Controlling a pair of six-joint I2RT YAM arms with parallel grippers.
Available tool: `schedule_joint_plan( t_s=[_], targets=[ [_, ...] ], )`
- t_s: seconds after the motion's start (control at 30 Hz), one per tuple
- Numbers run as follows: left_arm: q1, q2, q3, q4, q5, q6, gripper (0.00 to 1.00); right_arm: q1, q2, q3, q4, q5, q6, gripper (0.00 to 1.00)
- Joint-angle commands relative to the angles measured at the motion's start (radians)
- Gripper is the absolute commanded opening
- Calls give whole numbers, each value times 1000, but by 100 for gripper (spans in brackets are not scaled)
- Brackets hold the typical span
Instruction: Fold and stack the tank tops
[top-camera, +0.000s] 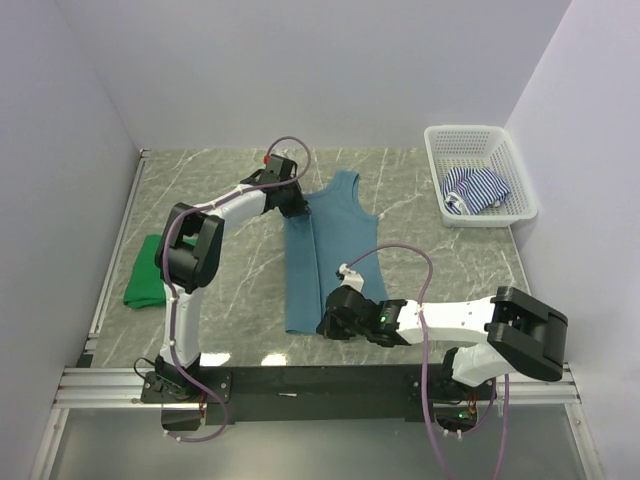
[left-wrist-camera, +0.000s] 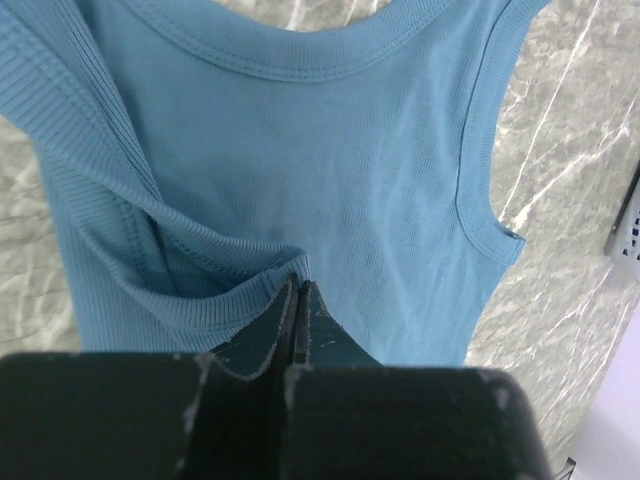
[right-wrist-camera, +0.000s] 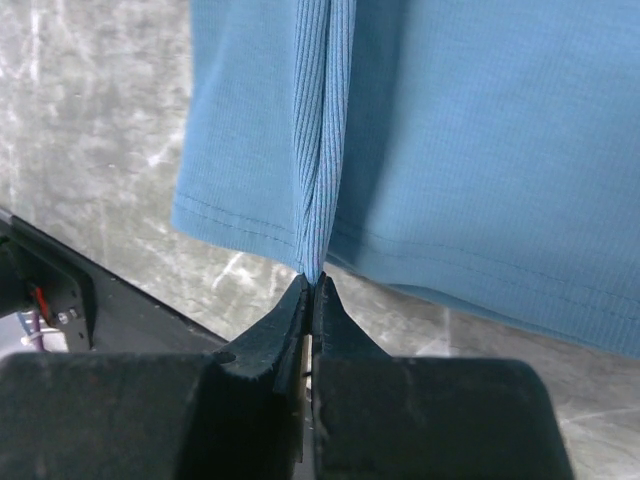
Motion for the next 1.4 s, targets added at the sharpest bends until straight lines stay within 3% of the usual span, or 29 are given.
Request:
schedule_joint_plan(
  t_s=[0.0,0.13,0.23,0.27,0.33,0.37,0.47,0.53,0.7,0.87,0.97,1.13,1.37],
  targets=[
    [-10,24,58,39,-26,-13,1,-2,-33,-21,18,14,23,0],
    [-17,32,58,39,-26,-2,1,-2,-39,-35,17,17,30,0],
    [-20,34,55,48,-20,5,9,-1,-53,-40,15,26,34,0],
    [-21,31,55,53,-20,8,18,-1,-55,-38,11,28,36,1],
    [-21,21,49,63,-20,22,28,-2,-68,-35,-15,37,34,8],
    [-21,5,49,68,-23,31,34,-2,-78,-35,-27,43,37,18],
    [-15,-47,47,79,-57,61,41,-2,-146,-46,-87,81,46,41],
    [-6,-83,30,88,-84,65,41,-2,-222,-46,-155,140,46,46],
    [28,-202,-35,54,-223,10,35,-48,-343,-8,-300,250,24,46],
    [14,-281,-114,68,-184,-33,22,-270,-446,-49,-347,212,-56,47],
    [-35,-330,-216,154,-141,-48,23,-451,-498,-38,-347,163,-134,49],
    [-127,-382,-388,238,-120,-71,24,-715,-388,35,-325,57,-279,50],
    [-221,-511,-678,323,-155,-137,16,-761,-305,-50,-258,-6,-307,49]
  ],
)
